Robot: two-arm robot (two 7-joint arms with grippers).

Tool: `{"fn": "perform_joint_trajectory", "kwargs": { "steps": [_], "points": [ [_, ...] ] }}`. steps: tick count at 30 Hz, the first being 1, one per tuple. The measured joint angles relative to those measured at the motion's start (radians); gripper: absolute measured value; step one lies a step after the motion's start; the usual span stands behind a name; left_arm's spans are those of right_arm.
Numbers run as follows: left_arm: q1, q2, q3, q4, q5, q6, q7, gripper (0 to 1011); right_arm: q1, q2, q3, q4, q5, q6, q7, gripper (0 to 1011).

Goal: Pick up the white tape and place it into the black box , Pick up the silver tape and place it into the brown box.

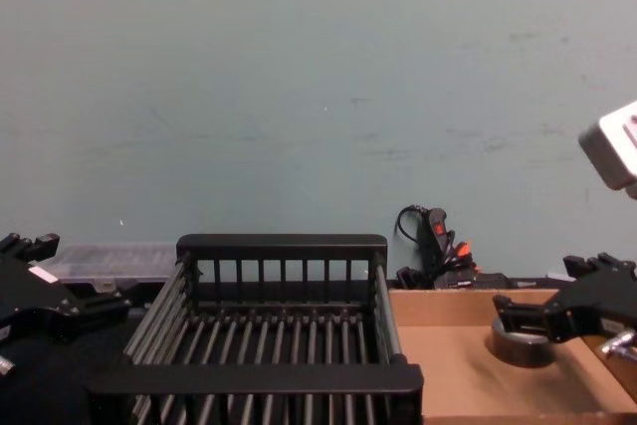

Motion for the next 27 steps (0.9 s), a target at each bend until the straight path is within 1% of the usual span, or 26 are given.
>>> {"fn": "perform_joint_trajectory", "kwargs": {
  "steps": [4, 11, 15, 17, 18, 21, 22, 24, 25, 27],
  "points": [
    [0.000, 0.000, 0.000, 0.000, 0.000, 0.000, 0.000, 1001, -0.013, 0.000, 0.014, -0.023, 0.003, 0.003, 0.015, 1002],
    [0.000, 0.000, 0.000, 0.000, 0.000, 0.000, 0.000, 1001, -0.055, 0.008, 0.048, -0.107, 0.025, 0.037, 0.059, 1002],
    [0.000, 0.000, 0.000, 0.000, 0.000, 0.000, 0.000, 1001, -0.098, 0.021, 0.072, -0.186, 0.050, 0.076, 0.090, 1002],
    [0.000, 0.000, 0.000, 0.000, 0.000, 0.000, 0.000, 1001, -0.113, 0.026, 0.078, -0.212, 0.059, 0.091, 0.100, 1002],
    [0.000, 0.000, 0.000, 0.000, 0.000, 0.000, 0.000, 1001, -0.129, 0.033, 0.083, -0.239, 0.067, 0.106, 0.108, 1002],
    [0.000, 0.000, 0.000, 0.000, 0.000, 0.000, 0.000, 1001, -0.155, 0.042, 0.089, -0.279, 0.079, 0.127, 0.121, 1002],
    [0.000, 0.000, 0.000, 0.000, 0.000, 0.000, 0.000, 1001, -0.172, 0.048, 0.092, -0.305, 0.088, 0.142, 0.129, 1002],
    [0.000, 0.000, 0.000, 0.000, 0.000, 0.000, 0.000, 1001, -0.187, 0.055, 0.094, -0.328, 0.095, 0.154, 0.136, 1002],
    [0.000, 0.000, 0.000, 0.000, 0.000, 0.000, 0.000, 1001, -0.204, 0.063, 0.094, -0.356, 0.103, 0.169, 0.145, 1002],
    [0.000, 0.000, 0.000, 0.000, 0.000, 0.000, 0.000, 1001, -0.220, 0.071, 0.094, -0.382, 0.109, 0.187, 0.152, 1002]
  ]
}}
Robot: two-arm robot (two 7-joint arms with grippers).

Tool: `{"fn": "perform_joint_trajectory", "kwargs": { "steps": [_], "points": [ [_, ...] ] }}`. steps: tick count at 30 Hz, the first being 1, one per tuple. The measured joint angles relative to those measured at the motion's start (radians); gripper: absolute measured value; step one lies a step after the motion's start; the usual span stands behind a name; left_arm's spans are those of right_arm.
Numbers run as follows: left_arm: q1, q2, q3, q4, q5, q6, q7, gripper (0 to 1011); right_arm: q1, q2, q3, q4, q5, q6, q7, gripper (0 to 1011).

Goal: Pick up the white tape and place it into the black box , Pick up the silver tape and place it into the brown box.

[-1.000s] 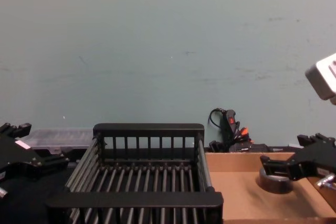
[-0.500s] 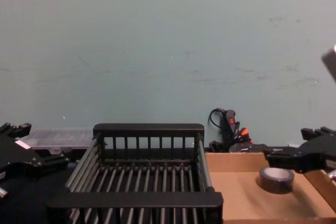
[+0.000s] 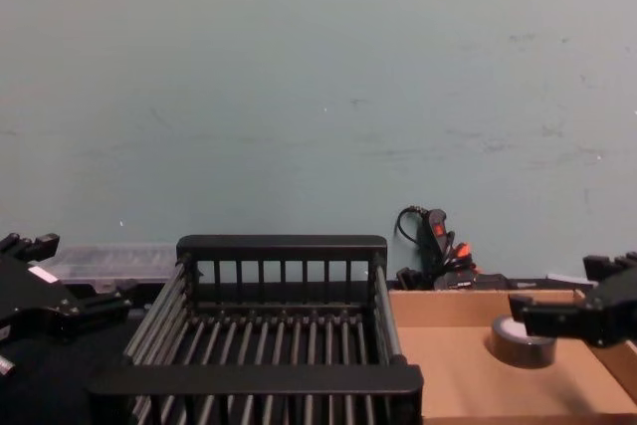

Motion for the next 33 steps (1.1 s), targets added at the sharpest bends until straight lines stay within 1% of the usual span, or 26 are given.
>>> {"fn": "perform_joint_trajectory", "kwargs": {
  "steps": [1, 4, 7, 8, 10, 14, 17, 20, 25, 29, 33],
  "points": [
    [0.000, 0.000, 0.000, 0.000, 0.000, 0.000, 0.000, 1001, -0.013, 0.008, -0.002, -0.023, 0.005, 0.020, 0.007, 1002],
    [0.000, 0.000, 0.000, 0.000, 0.000, 0.000, 0.000, 1001, -0.034, 0.023, -0.006, -0.062, 0.014, 0.055, 0.019, 1003],
    [0.000, 0.000, 0.000, 0.000, 0.000, 0.000, 0.000, 1001, -0.067, 0.050, -0.017, -0.129, 0.030, 0.121, 0.044, 1002],
    [0.000, 0.000, 0.000, 0.000, 0.000, 0.000, 0.000, 1001, -0.067, 0.050, -0.017, -0.129, 0.030, 0.121, 0.044, 1002],
    [0.000, 0.000, 0.000, 0.000, 0.000, 0.000, 0.000, 1001, -0.085, 0.066, -0.028, -0.167, 0.041, 0.168, 0.057, 1002],
    [0.000, 0.000, 0.000, 0.000, 0.000, 0.000, 0.000, 1001, -0.101, 0.081, -0.044, -0.198, 0.056, 0.219, 0.070, 1002],
    [0.000, 0.000, 0.000, 0.000, 0.000, 0.000, 0.000, 1001, -0.108, 0.087, -0.056, -0.207, 0.064, 0.244, 0.077, 1002],
    [0.000, 0.000, 0.000, 0.000, 0.000, 0.000, 0.000, 1001, -0.116, 0.098, -0.079, -0.218, 0.076, 0.278, 0.088, 1002],
    [0.000, 0.000, 0.000, 0.000, 0.000, 0.000, 0.000, 1001, -0.123, 0.108, -0.104, -0.225, 0.087, 0.312, 0.096, 1002],
    [0.000, 0.000, 0.000, 0.000, 0.000, 0.000, 0.000, 1001, -0.124, 0.110, -0.125, -0.223, 0.091, 0.334, 0.097, 1002],
    [0.000, 0.000, 0.000, 0.000, 0.000, 0.000, 0.000, 1001, -0.117, 0.104, -0.145, -0.211, 0.091, 0.353, 0.094, 1002]
  ]
}}
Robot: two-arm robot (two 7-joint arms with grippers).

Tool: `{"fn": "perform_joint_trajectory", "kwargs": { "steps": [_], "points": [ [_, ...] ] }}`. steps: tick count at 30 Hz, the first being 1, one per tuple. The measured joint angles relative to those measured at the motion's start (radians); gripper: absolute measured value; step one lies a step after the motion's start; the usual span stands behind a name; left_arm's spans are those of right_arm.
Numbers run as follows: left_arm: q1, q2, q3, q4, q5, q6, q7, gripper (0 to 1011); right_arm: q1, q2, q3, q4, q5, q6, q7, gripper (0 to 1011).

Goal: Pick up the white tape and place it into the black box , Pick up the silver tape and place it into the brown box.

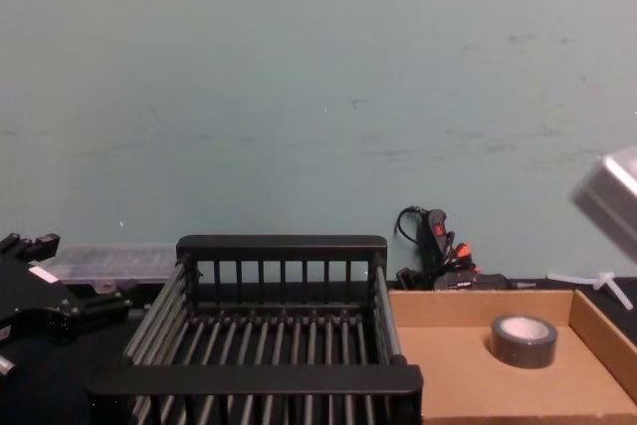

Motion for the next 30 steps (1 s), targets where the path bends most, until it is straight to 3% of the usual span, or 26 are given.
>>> {"fn": "perform_joint_trajectory", "kwargs": {
  "steps": [9, 30],
  "points": [
    [0.000, 0.000, 0.000, 0.000, 0.000, 0.000, 0.000, 1001, 0.030, -0.020, -0.047, 0.033, -0.026, 0.015, -0.012, 1002],
    [0.000, 0.000, 0.000, 0.000, 0.000, 0.000, 0.000, 1001, 0.046, -0.051, -0.079, 0.062, -0.064, 0.006, -0.005, 1002]
  ]
}}
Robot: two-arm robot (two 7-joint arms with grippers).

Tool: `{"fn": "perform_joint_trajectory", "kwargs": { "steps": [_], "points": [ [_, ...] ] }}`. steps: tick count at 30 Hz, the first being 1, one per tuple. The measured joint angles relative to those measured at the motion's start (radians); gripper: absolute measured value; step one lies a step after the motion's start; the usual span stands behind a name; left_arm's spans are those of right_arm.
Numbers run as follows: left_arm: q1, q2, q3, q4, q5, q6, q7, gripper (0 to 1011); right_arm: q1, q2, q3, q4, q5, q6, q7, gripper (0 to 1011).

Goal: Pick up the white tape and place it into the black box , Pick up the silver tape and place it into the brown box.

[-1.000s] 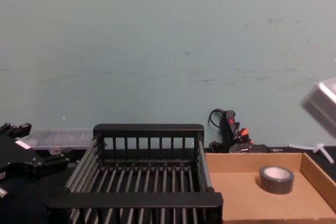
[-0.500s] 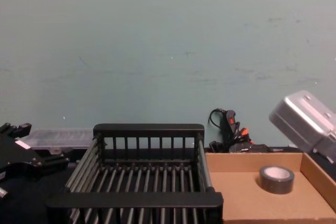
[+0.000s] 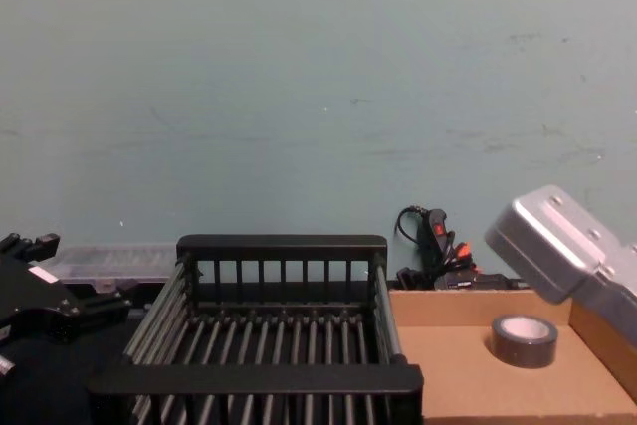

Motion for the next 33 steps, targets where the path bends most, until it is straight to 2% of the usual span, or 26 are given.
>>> {"fn": "perform_joint_trajectory", "kwargs": {
  "steps": [33],
  "points": [
    [0.000, 0.000, 0.000, 0.000, 0.000, 0.000, 0.000, 1001, -0.002, -0.032, -0.004, 0.027, -0.009, 0.019, 0.010, 1002]
  ]
}}
